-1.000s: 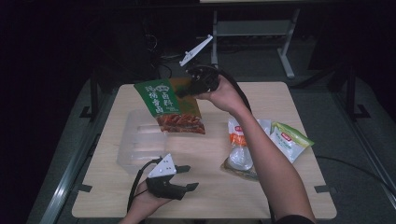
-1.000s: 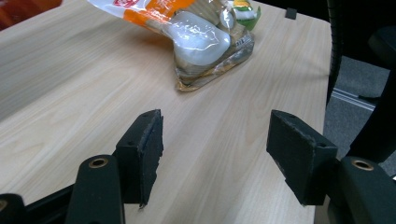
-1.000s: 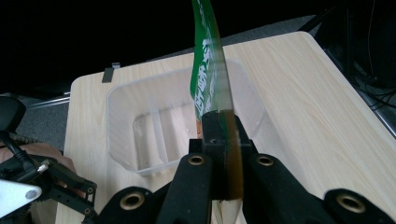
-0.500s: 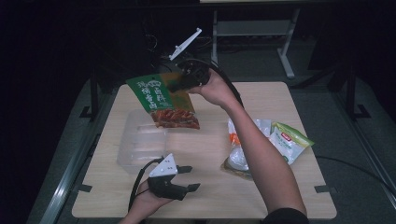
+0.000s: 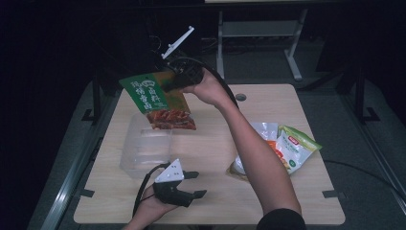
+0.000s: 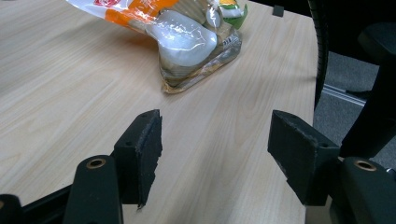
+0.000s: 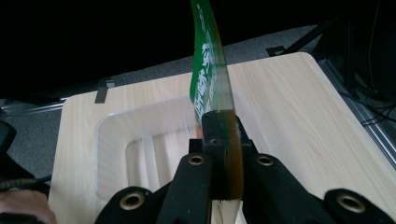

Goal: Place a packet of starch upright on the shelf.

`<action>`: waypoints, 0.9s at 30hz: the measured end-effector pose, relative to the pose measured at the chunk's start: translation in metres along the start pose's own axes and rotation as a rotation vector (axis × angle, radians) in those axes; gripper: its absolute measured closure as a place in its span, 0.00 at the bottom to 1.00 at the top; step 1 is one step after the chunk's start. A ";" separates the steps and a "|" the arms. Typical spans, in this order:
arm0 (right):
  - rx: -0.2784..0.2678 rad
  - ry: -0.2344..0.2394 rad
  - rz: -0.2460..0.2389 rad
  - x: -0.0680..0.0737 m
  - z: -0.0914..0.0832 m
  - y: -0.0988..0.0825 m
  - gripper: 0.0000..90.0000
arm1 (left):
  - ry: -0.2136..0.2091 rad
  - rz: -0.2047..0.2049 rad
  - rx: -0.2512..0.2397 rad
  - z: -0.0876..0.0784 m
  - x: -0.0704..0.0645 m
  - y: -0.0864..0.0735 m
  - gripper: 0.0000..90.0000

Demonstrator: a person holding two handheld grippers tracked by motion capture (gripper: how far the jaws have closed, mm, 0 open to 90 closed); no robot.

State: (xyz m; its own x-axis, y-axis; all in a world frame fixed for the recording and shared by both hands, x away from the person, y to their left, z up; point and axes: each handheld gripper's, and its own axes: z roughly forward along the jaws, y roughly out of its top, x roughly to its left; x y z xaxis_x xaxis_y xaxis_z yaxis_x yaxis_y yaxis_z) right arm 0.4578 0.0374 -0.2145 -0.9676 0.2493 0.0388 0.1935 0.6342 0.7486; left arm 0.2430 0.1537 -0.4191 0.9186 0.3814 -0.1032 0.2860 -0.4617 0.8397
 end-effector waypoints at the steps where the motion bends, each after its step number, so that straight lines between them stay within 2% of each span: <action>1: 0.001 0.002 0.000 -0.001 0.002 0.001 1.00 | -0.001 -0.004 -0.004 0.000 0.000 0.000 0.39; 15: 0.028 -0.009 0.028 -0.009 0.037 0.013 1.00 | 0.000 0.014 0.009 -0.002 0.000 0.000 0.39; 27: 0.006 -0.008 0.074 -0.015 0.061 0.016 1.00 | 0.011 0.008 0.011 -0.004 -0.001 -0.001 0.38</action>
State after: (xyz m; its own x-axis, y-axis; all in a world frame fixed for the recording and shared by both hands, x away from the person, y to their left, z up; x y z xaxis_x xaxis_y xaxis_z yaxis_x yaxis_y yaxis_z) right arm 0.4857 0.0885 -0.2437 -0.9493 0.3016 0.0884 0.2653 0.6182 0.7399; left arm 0.2411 0.1572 -0.4179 0.9180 0.3862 -0.0901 0.2812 -0.4736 0.8347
